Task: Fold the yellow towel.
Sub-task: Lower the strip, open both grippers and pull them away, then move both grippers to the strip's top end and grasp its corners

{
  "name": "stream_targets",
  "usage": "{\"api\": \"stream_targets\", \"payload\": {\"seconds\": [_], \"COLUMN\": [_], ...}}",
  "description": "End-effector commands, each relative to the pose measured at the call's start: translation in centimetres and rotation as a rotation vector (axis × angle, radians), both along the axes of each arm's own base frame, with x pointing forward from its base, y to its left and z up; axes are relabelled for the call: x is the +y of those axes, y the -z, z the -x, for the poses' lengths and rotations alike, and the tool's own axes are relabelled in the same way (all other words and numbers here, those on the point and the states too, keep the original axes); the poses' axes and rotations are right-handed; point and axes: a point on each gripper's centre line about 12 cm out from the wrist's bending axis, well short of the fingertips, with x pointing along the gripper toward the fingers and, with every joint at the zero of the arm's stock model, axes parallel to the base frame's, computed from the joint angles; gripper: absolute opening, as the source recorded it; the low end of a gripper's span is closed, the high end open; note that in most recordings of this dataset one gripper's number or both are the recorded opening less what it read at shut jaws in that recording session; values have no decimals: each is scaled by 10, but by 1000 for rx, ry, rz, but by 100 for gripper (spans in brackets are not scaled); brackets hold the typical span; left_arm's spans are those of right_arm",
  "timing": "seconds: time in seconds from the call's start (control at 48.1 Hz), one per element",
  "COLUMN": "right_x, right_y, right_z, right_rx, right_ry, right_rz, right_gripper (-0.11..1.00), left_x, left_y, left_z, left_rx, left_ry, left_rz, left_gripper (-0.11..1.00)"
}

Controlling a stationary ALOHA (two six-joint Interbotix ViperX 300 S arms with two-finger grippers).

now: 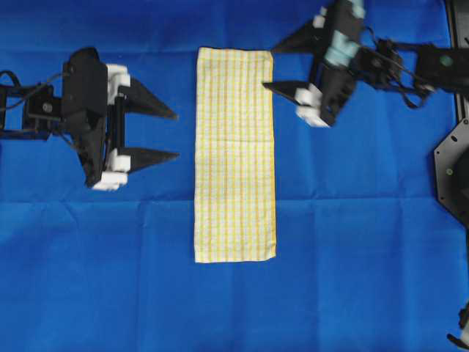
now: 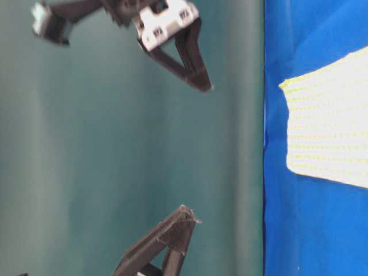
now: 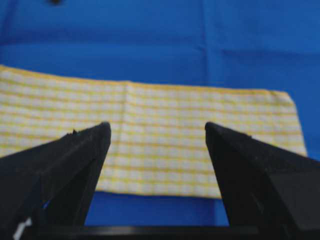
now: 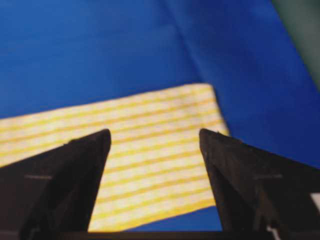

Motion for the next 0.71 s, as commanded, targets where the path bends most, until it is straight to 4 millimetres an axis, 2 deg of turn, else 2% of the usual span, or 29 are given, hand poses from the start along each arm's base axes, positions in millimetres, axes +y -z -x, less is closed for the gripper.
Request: {"api": "stream_targets", "payload": {"seconds": [0.0, 0.125, 0.333, 0.436, 0.52, 0.686], "right_x": [10, 13, 8, -4, -21, -52], "right_y": [-11, -9, -6, -2, 3, 17], "right_z": [10, 19, 17, 15, 13, 8], "right_rx": [-65, -74, -59, -43, -22, 28], "right_ry": [-19, -19, -6, 27, 76, 156], "right_rz": [6, 5, 2, -2, -8, -26], "right_gripper": [71, 71, 72, 72, 72, 72], "left_x": [5, 11, 24, 39, 53, 91], "left_y": [-8, -1, 6, 8, 12, 33], "left_z": [-1, -3, -8, -12, -16, -25], "left_rx": [-32, -12, 7, -4, -23, -25], "left_ry": [-14, -33, -69, -109, -147, -244], "left_rz": [-2, -1, -5, -8, -16, -24], "left_gripper": [73, 77, 77, 77, 78, 79]}}
